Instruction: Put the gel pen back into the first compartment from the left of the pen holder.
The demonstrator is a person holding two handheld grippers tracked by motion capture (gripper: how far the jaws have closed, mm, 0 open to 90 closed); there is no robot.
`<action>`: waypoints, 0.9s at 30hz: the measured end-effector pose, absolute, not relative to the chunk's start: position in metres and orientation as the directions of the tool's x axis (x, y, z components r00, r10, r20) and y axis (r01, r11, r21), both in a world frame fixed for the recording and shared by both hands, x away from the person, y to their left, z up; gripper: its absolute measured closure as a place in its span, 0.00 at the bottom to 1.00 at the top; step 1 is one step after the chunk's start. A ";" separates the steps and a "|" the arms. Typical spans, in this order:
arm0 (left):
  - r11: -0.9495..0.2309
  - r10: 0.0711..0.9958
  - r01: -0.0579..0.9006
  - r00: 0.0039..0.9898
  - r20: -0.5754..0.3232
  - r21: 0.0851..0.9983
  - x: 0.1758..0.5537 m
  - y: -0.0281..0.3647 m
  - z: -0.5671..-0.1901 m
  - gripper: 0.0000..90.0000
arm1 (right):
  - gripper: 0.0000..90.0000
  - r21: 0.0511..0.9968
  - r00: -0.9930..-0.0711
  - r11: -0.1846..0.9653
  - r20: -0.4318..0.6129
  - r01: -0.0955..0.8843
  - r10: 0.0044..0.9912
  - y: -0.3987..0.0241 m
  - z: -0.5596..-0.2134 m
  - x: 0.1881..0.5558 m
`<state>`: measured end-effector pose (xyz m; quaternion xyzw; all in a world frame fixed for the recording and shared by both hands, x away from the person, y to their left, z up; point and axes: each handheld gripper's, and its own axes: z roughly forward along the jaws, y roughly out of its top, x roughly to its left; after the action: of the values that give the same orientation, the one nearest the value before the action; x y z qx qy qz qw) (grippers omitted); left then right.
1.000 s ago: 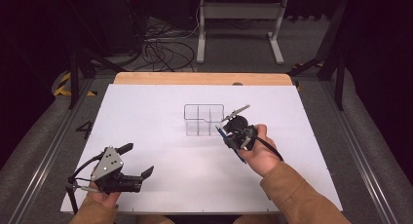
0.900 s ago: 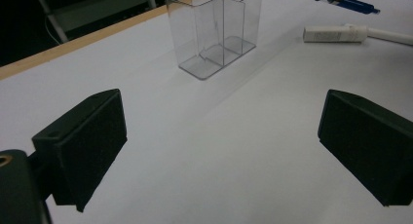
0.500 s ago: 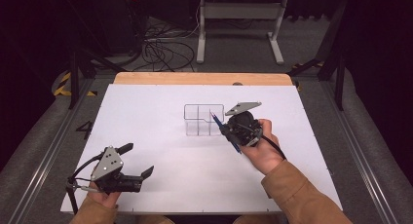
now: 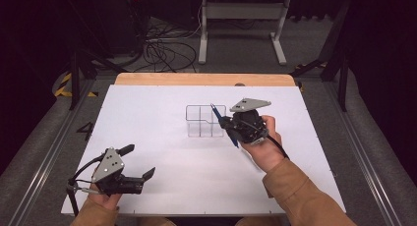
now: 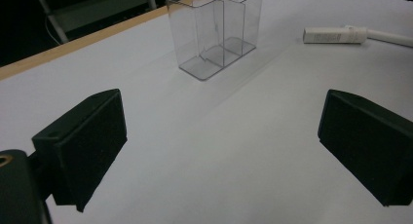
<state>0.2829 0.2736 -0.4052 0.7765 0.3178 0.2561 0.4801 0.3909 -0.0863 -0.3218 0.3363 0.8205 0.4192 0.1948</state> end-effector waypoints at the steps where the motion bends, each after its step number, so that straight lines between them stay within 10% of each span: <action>1: -0.337 0.740 0.248 0.667 0.093 0.908 0.283 0.274 -0.405 0.05 | 0.89 0.825 -0.696 0.414 -0.036 0.383 0.717 -0.086 -0.322 0.391; 27: -0.339 0.739 0.248 0.667 0.093 0.908 0.283 0.274 -0.406 0.05 | 0.88 0.911 -0.671 0.298 -0.032 0.285 0.741 -0.077 -0.320 0.396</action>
<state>0.2828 0.2737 -0.4055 0.7770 0.3176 0.2558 0.4794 0.3956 -0.0769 -0.3202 0.3327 0.7713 0.4902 0.2324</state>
